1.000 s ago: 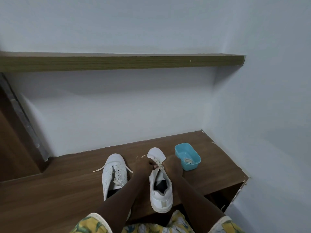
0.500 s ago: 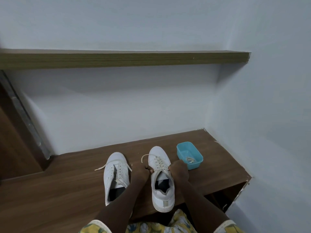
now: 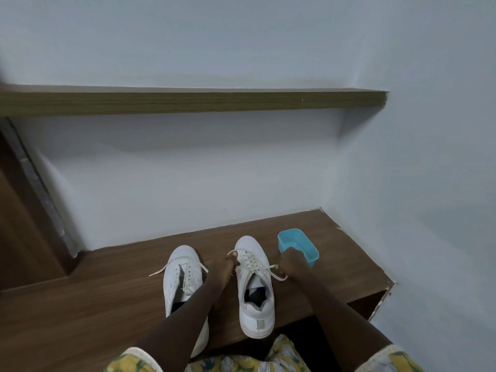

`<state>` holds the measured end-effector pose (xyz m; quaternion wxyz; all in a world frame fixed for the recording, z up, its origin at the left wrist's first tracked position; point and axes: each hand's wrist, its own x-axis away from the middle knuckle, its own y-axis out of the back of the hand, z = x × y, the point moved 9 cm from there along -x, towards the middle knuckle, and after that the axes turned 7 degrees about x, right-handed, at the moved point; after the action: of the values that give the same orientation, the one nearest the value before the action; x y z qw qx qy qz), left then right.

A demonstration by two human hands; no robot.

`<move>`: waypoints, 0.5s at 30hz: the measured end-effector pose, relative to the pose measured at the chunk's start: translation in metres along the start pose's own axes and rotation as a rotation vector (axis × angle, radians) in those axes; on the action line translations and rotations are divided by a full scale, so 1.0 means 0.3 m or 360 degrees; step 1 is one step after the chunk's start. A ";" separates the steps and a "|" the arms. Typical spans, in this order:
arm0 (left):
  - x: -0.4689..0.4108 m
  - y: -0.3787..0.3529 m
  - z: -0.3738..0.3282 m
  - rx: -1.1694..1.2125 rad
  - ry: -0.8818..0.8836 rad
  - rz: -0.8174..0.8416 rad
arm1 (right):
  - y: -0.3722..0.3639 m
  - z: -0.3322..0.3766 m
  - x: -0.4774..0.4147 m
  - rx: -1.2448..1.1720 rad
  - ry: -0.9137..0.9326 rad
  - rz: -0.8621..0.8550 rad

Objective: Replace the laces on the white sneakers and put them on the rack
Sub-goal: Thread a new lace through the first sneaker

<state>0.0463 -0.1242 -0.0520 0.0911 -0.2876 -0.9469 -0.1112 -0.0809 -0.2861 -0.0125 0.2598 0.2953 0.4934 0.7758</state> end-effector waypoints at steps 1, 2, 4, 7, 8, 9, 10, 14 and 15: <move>-0.004 -0.009 -0.014 0.0164 -0.0011 0.0001 | 0.018 0.017 -0.001 0.0025 0.0036 -0.0011; -0.002 -0.024 -0.031 0.0311 -0.0009 0.0026 | 0.034 0.034 0.002 0.0060 0.0048 -0.0001; 0.004 -0.059 -0.066 0.0621 0.0031 0.0077 | 0.072 0.068 0.008 0.0081 0.0099 -0.0007; -0.001 -0.088 -0.125 0.0663 -0.0057 0.0134 | 0.109 0.098 -0.006 -0.0021 0.0122 -0.0032; 0.001 -0.102 -0.144 0.0627 -0.0075 0.0173 | 0.118 0.101 -0.008 -0.0045 0.0101 -0.0040; 0.014 -0.114 -0.170 0.0523 -0.0133 0.0203 | 0.127 0.108 -0.013 -0.0041 0.0106 -0.0059; 0.018 -0.122 -0.181 0.0439 -0.0161 0.0225 | 0.133 0.117 -0.020 -0.0013 0.0121 -0.0068; 0.014 -0.141 -0.201 0.0199 -0.0277 0.0263 | 0.161 0.169 -0.011 -0.0021 0.0200 -0.0057; 0.013 -0.141 -0.197 0.0185 -0.0279 0.0262 | 0.168 0.180 -0.005 -0.0019 0.0224 -0.0065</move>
<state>0.0257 -0.1722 -0.0011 0.0333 -0.3671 -0.9293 -0.0226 -0.0469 -0.2733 0.0518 0.2419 0.2282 0.5118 0.7921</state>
